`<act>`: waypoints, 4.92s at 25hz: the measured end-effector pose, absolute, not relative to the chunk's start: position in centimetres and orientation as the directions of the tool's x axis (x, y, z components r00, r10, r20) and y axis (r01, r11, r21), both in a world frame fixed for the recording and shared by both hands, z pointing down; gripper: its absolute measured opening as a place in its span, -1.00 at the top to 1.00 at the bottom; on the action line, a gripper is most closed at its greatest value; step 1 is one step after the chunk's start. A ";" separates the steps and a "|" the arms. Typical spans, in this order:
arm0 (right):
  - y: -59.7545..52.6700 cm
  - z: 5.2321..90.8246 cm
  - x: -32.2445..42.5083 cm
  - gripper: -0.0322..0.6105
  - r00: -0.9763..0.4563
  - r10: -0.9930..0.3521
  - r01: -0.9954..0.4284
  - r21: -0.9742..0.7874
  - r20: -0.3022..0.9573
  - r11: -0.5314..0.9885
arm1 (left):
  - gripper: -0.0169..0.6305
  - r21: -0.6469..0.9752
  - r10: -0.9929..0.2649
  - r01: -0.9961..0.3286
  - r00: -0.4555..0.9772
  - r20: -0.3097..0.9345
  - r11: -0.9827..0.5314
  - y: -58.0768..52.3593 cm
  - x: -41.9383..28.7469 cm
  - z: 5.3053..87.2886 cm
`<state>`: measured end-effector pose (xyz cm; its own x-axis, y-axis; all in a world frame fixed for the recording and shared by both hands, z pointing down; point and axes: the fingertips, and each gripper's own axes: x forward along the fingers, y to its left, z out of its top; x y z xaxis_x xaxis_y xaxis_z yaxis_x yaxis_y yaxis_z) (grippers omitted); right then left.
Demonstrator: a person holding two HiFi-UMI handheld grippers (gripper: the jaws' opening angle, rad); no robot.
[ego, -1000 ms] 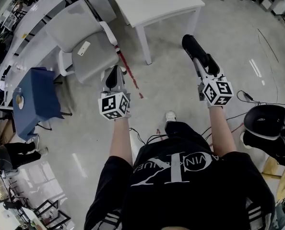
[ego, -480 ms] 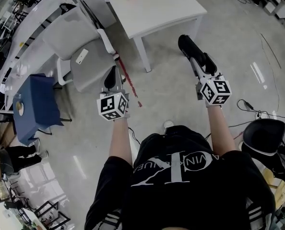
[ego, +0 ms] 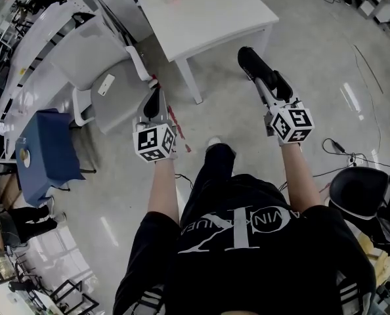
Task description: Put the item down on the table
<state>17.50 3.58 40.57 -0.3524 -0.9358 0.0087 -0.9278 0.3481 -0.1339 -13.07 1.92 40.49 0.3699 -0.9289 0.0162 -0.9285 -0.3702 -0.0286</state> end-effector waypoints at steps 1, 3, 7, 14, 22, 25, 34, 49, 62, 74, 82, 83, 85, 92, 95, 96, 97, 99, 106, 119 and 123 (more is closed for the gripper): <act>3.1 40.7 17.6 0.12 -0.353 -0.936 -0.928 -0.133 0.011 0.348 | 0.91 -0.029 -0.928 -0.927 0.373 0.018 -0.373 1.4 -12.9 40.6; 1.8 40.7 17.7 0.12 -0.351 -0.936 -0.929 -0.129 0.012 0.347 | 0.91 -0.030 -0.926 -0.925 0.378 0.018 -0.378 -0.1 -12.7 40.6; -1.2 40.8 18.1 0.12 -0.347 -0.938 -0.931 -0.125 0.020 0.342 | 0.91 -0.029 -0.925 -0.925 0.379 0.015 -0.379 -3.5 -12.4 40.6; -7.5 40.8 18.5 0.12 -0.351 -0.936 -0.931 -0.119 0.037 0.344 | 0.91 -0.010 -0.920 -0.921 0.390 0.039 -0.390 -10.4 -11.5 41.4; -13.6 41.9 18.9 0.12 -0.338 -0.939 -0.935 -0.139 0.071 0.326 | 0.91 0.002 -0.910 -0.913 0.408 0.073 -0.409 -17.1 -10.4 42.7; -15.5 42.3 19.3 0.12 -0.331 -0.940 -0.938 -0.141 0.083 0.317 | 0.91 0.002 -0.905 -0.908 0.418 0.083 -0.419 -19.1 -9.8 43.1; -21.4 43.8 18.9 0.12 -0.343 -0.932 -0.934 -0.142 0.115 0.327 | 0.91 0.014 -0.911 -0.915 0.403 0.093 -0.403 -24.8 -10.4 44.3; -30.9 46.5 16.7 0.12 -0.410 -0.894 -0.909 -0.157 0.180 0.385 | 0.91 0.039 -0.926 -0.938 0.347 0.147 -0.345 -31.6 -12.1 47.2; -40.7 48.2 12.3 0.12 -0.522 -0.814 -0.852 -0.201 0.256 0.483 | 0.91 0.069 -0.942 -0.961 0.275 0.194 -0.267 -38.2 -14.0 47.8; -42.7 51.4 4.6 0.12 -0.729 -0.619 -0.683 -0.345 0.291 0.643 | 0.91 0.079 -0.938 -0.969 0.247 0.242 -0.235 -39.9 -14.7 49.9; -43.8 53.0 3.4 0.12 -0.762 -0.550 -0.647 -0.440 0.342 0.622 | 0.91 0.085 -0.938 -0.971 0.239 0.249 -0.225 -40.4 -15.0 50.1; -43.9 53.2 3.4 0.12 -0.762 -0.544 -0.647 -0.445 0.352 0.619 | 0.91 0.085 -0.939 -0.971 0.238 0.250 -0.223 -40.5 -15.0 50.1; -43.9 53.8 3.2 0.12 -0.764 -0.526 -0.645 -0.457 0.374 0.612 | 0.91 0.086 -0.939 -0.972 0.235 0.252 -0.220 -40.5 -15.2 50.1; -43.6 55.5 2.8 0.12 -0.763 -0.470 -0.645 -0.469 0.444 0.603 | 0.91 0.091 -0.938 -0.971 0.235 0.253 -0.219 -40.9 -15.2 50.4; -43.5 55.9 2.9 0.12 -0.749 -0.464 -0.657 -0.435 0.474 0.616 | 0.91 0.092 -0.938 -0.970 0.240 0.251 -0.224 -41.0 -15.1 50.4; -43.5 56.0 2.9 0.12 -0.743 -0.462 -0.661 -0.423 0.484 0.620 | 0.91 0.093 -0.938 -0.970 0.240 0.251 -0.224 -41.0 -15.1 50.4; -43.5 56.0 2.9 0.12 -0.739 -0.461 -0.664 -0.414 0.491 0.623 | 0.91 0.094 -0.938 -0.970 0.240 0.252 -0.223 -41.1 -15.2 50.4; -43.6 56.0 3.0 0.12 -0.735 -0.463 -0.668 -0.408 0.496 0.623 | 0.91 0.094 -0.937 -0.970 0.240 0.253 -0.223 -41.1 -15.2 50.3; -44.2 55.8 3.9 0.12 -0.727 -0.486 -0.681 -0.413 0.486 0.605 | 0.91 0.106 -0.937 -0.970 0.239 0.253 -0.219 -40.9 -15.2 50.4; -44.9 55.4 5.2 0.12 -0.701 -0.524 -0.710 -0.403 0.484 0.578 | 0.91 0.110 -0.936 -0.968 0.246 0.253 -0.224 -40.7 -15.3 50.3; -44.8 55.2 5.5 0.12 -0.692 -0.532 -0.718 -0.395 0.488 0.573 | 0.91 0.112 -0.937 -0.968 0.245 0.250 -0.224 -40.3 -15.4 50.1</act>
<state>5.54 -44.76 55.23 -0.6920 -0.5317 0.4882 -0.7185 0.5725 -0.3949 -15.44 -40.34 50.09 0.2452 -0.9367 0.2500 -0.9682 -0.2236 0.1119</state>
